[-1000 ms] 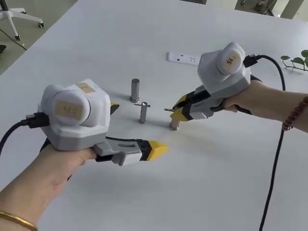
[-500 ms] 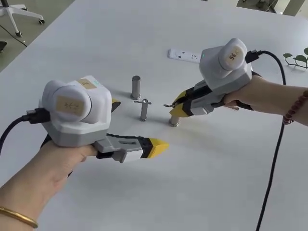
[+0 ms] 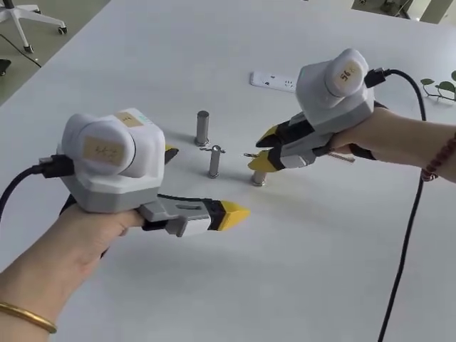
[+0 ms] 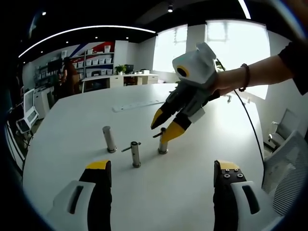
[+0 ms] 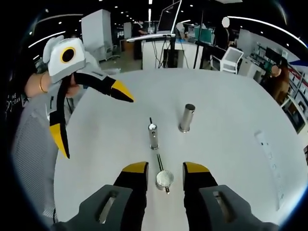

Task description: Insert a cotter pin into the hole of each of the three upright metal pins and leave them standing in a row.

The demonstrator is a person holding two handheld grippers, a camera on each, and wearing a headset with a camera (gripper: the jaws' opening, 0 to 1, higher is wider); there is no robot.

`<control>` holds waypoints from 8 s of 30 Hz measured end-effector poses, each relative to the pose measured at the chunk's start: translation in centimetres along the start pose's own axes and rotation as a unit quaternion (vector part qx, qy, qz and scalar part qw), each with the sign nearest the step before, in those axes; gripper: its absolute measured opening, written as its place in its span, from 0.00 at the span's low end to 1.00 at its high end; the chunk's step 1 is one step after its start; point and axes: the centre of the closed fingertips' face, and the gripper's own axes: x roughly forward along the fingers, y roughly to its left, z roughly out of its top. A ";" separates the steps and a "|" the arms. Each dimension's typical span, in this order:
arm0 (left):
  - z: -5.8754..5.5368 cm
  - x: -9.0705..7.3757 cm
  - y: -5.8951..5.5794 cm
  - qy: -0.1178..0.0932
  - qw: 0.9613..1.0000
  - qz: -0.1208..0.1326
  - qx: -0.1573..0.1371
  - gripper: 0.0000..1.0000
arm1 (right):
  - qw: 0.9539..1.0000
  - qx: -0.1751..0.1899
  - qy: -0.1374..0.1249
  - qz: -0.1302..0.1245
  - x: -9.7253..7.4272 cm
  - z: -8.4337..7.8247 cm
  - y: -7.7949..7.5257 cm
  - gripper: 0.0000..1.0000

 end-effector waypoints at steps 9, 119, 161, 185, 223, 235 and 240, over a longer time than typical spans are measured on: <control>-0.1 -0.1 0.2 0.003 1.000 0.006 0.005 0.88 | 0.994 0.071 -0.075 -0.026 0.9 3.7 -1.2 0.28; 1.2 -0.7 0.6 -0.021 1.000 0.008 -0.012 0.99 | 0.973 0.163 -0.055 -0.152 -2.1 -3.8 -5.3 0.08; 2.0 -0.9 -1.4 -0.035 0.998 -0.047 0.008 0.99 | 0.973 0.160 -0.060 -0.153 -4.1 -5.3 2.9 0.08; 1.9 -0.7 -1.5 -0.026 0.998 -0.048 0.015 0.99 | 0.957 0.189 -0.079 -0.208 -3.4 -5.7 4.2 0.09; 1.9 -1.0 -0.5 -0.019 1.000 -0.017 0.006 0.99 | 0.920 0.284 -0.136 -0.232 -9.8 -5.6 2.4 0.20; 2.4 -1.5 0.3 -0.038 0.999 -0.001 0.001 0.99 | 0.950 0.207 -0.051 -0.227 -11.4 -7.6 -0.9 0.18; 2.6 -1.6 0.9 -0.036 0.999 0.017 0.007 0.99 | 0.956 0.179 0.018 -0.230 -11.4 -9.5 -3.2 0.15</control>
